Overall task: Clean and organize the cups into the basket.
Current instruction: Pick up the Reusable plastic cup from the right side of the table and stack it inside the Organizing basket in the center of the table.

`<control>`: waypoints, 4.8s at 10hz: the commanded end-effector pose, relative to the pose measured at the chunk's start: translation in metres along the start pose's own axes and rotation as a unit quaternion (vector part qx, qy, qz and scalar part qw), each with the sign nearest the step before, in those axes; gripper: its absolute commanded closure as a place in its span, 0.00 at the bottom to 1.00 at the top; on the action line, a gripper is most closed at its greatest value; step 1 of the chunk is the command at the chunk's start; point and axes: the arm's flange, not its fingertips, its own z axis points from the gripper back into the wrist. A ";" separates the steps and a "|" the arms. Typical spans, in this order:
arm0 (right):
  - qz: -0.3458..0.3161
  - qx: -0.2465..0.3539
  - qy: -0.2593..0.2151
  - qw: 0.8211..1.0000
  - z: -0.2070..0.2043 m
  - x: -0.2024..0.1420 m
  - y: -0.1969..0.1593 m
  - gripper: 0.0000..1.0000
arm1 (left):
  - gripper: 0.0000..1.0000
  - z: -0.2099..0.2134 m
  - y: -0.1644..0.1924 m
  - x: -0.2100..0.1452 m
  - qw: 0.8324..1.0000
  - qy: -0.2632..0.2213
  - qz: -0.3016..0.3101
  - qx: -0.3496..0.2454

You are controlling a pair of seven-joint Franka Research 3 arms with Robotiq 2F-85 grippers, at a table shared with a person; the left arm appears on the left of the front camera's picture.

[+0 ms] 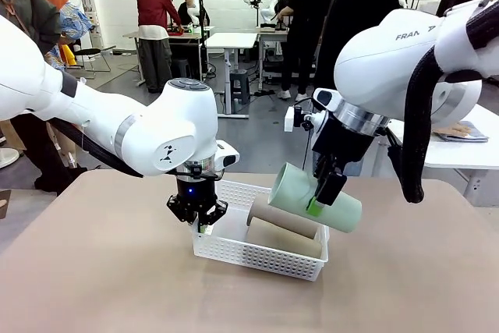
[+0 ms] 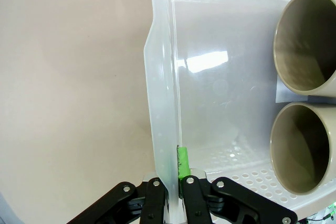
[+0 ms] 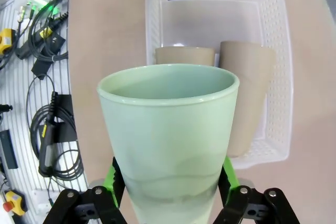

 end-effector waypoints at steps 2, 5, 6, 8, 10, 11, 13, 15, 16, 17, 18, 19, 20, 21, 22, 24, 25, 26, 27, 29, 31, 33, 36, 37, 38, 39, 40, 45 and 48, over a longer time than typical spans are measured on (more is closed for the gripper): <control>-0.021 -0.027 0.015 0.999 0.001 0.011 -0.004 0.15 | 1.00 0.002 0.001 -0.001 1.000 -0.003 -0.003 -0.002; 0.000 -0.001 0.003 1.000 -0.001 0.001 -0.001 0.15 | 1.00 0.002 0.001 -0.001 1.000 -0.003 -0.003 -0.002; 0.000 -0.001 0.003 1.000 -0.001 0.001 -0.001 0.15 | 1.00 0.002 0.001 -0.001 1.000 -0.003 -0.003 -0.002; 0.024 0.006 0.007 1.000 -0.006 0.003 -0.004 0.15 | 1.00 0.002 0.001 -0.001 1.000 -0.003 -0.003 -0.002; 0.042 0.004 0.000 0.999 -0.017 0.011 -0.010 0.15 | 1.00 0.002 0.001 -0.001 1.000 -0.003 -0.003 -0.002; 0.049 0.009 -0.003 0.999 -0.024 0.015 -0.014 0.15 | 1.00 0.002 0.001 -0.001 1.000 -0.003 -0.003 -0.002; 0.054 0.006 -0.005 0.999 -0.031 0.023 -0.022 0.15 | 1.00 0.002 0.001 -0.001 1.000 -0.003 -0.003 -0.002; 0.050 0.005 -0.011 0.999 -0.038 0.030 -0.032 0.15 | 1.00 0.002 0.001 -0.001 1.000 -0.003 -0.003 -0.002; 0.049 0.005 -0.013 0.999 -0.042 0.033 -0.036 0.15 | 1.00 0.002 0.001 -0.001 1.000 -0.003 -0.003 -0.002; 0.051 0.005 -0.017 0.999 -0.045 0.035 -0.039 0.15 | 1.00 0.002 0.001 -0.001 1.000 -0.003 -0.003 -0.002; 0.054 0.005 -0.017 0.998 -0.049 0.037 -0.043 0.15 | 1.00 0.002 0.001 -0.001 1.000 -0.003 -0.003 -0.002; 0.056 0.007 -0.018 0.998 -0.054 0.037 -0.047 0.15 | 1.00 0.002 0.001 -0.001 1.000 -0.003 -0.003 -0.002; 0.055 0.011 -0.017 0.998 -0.060 0.036 -0.051 0.15 | 1.00 0.002 0.001 -0.001 1.000 -0.003 -0.003 -0.002; 0.053 0.015 -0.015 0.998 -0.065 0.033 -0.056 0.15 | 1.00 0.002 0.001 -0.001 1.000 -0.003 -0.003 -0.002; 0.049 0.019 -0.012 0.999 -0.069 0.031 -0.059 0.15 | 1.00 0.002 0.001 -0.001 1.000 -0.003 -0.003 -0.002; 0.049 0.025 -0.008 0.998 -0.076 0.029 -0.061 0.15 | 1.00 0.002 0.001 -0.001 1.000 -0.003 -0.003 -0.002; 0.049 0.027 -0.006 0.998 -0.077 0.029 -0.061 0.15 | 1.00 0.002 0.001 -0.001 1.000 -0.003 -0.003 -0.002; 0.050 0.028 -0.006 0.998 -0.077 0.029 -0.061 0.15 | 1.00 0.002 0.001 -0.001 1.000 -0.003 -0.003 -0.002; 0.050 0.031 -0.006 0.998 -0.077 0.029 -0.061 0.03 | 1.00 0.002 0.001 -0.001 1.000 -0.003 -0.003 -0.002; 0.054 0.030 -0.010 0.998 -0.074 0.030 -0.059 0.00 | 1.00 0.002 0.001 -0.001 1.000 -0.003 -0.003 -0.002; 0.056 0.030 -0.012 0.998 -0.071 0.032 -0.060 0.00 | 1.00 0.002 0.001 -0.001 1.000 -0.003 -0.003 -0.002; 0.058 0.030 -0.017 0.998 -0.068 0.032 -0.060 0.00 | 1.00 0.002 0.001 -0.001 1.000 -0.003 -0.003 -0.002; 0.064 0.015 -0.043 0.997 -0.046 0.023 -0.053 0.00 | 1.00 0.002 0.001 -0.001 1.000 -0.003 -0.003 -0.002; 0.065 0.012 -0.059 0.996 -0.033 0.015 -0.047 0.00 | 1.00 0.002 0.001 -0.001 1.000 -0.003 -0.003 -0.002; 0.072 0.009 -0.082 0.994 -0.017 0.004 -0.038 0.00 | 1.00 0.002 0.001 -0.001 1.000 -0.003 -0.003 -0.002; 0.080 0.004 -0.112 0.990 0.003 -0.013 -0.028 0.00 | 1.00 0.002 0.001 -0.001 1.000 -0.003 -0.003 -0.002; 0.082 0.002 -0.140 0.987 0.017 -0.030 -0.021 0.00 | 1.00 0.002 0.001 -0.001 1.000 -0.003 -0.003 -0.002; 0.085 0.007 -0.291 0.953 0.055 -0.135 -0.012 0.00 | 1.00 0.002 0.001 -0.001 1.000 -0.003 -0.003 -0.002; 0.102 0.002 -0.349 0.932 0.057 -0.181 -0.016 0.00 | 1.00 0.002 0.001 -0.001 1.000 -0.003 -0.003 -0.002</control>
